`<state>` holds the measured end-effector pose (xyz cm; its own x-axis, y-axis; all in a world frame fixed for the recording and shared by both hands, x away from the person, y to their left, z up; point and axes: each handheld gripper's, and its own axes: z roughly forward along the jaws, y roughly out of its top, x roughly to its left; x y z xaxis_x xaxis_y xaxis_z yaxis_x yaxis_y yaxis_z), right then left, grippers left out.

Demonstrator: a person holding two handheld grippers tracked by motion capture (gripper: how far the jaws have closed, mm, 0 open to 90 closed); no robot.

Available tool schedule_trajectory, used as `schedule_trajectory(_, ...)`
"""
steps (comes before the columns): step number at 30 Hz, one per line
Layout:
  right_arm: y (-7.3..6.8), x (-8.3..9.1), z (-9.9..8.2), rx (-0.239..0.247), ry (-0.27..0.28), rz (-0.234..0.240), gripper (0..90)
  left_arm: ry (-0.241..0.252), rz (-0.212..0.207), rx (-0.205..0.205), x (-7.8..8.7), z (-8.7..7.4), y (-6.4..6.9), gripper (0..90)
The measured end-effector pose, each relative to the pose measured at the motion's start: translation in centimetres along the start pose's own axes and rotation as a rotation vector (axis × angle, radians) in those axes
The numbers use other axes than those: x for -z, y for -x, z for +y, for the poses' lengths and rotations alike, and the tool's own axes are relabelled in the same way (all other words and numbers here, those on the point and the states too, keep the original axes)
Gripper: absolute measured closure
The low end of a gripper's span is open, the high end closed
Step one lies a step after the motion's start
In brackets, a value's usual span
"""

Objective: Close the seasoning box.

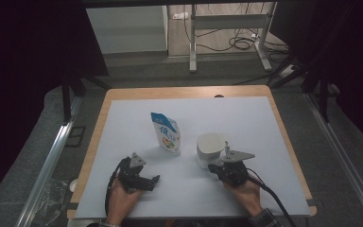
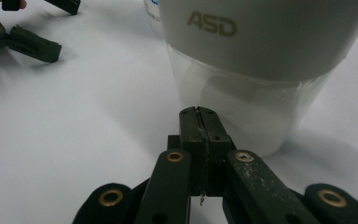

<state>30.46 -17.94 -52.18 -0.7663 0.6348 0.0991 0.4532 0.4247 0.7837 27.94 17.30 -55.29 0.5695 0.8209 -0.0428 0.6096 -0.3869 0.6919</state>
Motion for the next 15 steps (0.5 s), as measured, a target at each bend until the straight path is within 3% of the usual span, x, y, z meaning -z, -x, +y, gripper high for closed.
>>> schedule_trajectory(15,0.5,-1.3,1.1,0.008,-0.005,-0.016,89.5,0.000,0.000,0.003,0.0,0.0,0.0,0.0)
